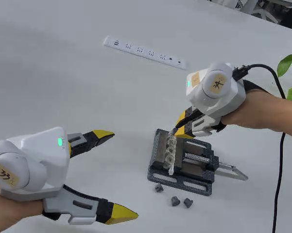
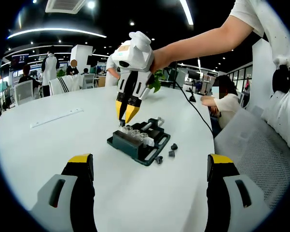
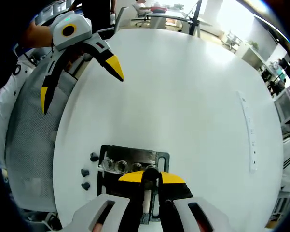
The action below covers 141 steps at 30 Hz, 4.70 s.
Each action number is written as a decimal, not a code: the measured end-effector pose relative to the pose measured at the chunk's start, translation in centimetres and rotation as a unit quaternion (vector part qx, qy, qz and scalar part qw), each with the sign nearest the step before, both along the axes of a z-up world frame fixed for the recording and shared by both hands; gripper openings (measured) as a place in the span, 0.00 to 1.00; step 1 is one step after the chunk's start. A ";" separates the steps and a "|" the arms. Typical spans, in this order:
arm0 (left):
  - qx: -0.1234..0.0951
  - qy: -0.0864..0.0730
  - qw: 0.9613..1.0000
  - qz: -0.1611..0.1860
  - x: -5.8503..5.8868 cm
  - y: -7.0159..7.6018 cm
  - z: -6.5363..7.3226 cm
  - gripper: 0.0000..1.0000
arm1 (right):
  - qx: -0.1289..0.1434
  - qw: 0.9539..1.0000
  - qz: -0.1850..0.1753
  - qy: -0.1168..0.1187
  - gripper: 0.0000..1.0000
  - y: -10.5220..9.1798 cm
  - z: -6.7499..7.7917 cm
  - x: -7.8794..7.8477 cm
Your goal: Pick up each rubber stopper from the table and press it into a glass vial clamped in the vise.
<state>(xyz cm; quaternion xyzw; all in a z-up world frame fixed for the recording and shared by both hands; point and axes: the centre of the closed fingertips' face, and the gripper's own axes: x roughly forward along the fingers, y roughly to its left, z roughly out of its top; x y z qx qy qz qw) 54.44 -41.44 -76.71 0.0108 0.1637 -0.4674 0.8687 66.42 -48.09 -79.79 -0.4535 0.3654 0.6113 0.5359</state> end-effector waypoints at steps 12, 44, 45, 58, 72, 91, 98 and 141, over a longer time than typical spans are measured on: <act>-0.002 0.000 1.000 0.001 0.2 0.0 0.0 0.98 | -0.020 1.000 -0.002 0.001 0.05 0.2 -0.2 0.0; -0.006 -0.002 1.000 0.005 0.3 0.1 0.2 0.98 | -0.012 1.000 0.002 0.008 0.10 0.2 -0.2 -0.3; -0.006 -0.002 1.000 0.005 0.3 0.1 0.2 0.98 | -0.012 1.000 0.002 0.007 0.10 0.2 -0.1 -0.3; -0.008 -0.001 1.000 0.005 0.4 0.0 0.2 0.98 | 0.009 1.000 -0.003 0.005 0.00 0.1 1.1 -0.1; -0.010 0.001 1.000 0.006 0.5 0.2 0.1 0.97 | -0.001 1.000 0.003 0.007 0.00 0.1 0.4 0.0; -0.015 0.001 1.000 0.009 0.8 0.2 0.1 0.97 | -0.018 1.000 0.009 0.011 0.00 0.3 0.0 0.1; -0.016 0.000 1.000 0.006 0.8 -0.1 0.2 0.97 | -0.030 0.999 0.012 0.014 0.00 0.3 -0.1 -0.1; -0.024 -0.003 0.999 0.021 1.7 0.3 0.6 0.97 | -0.075 0.996 0.054 -0.010 0.00 0.2 -0.5 0.0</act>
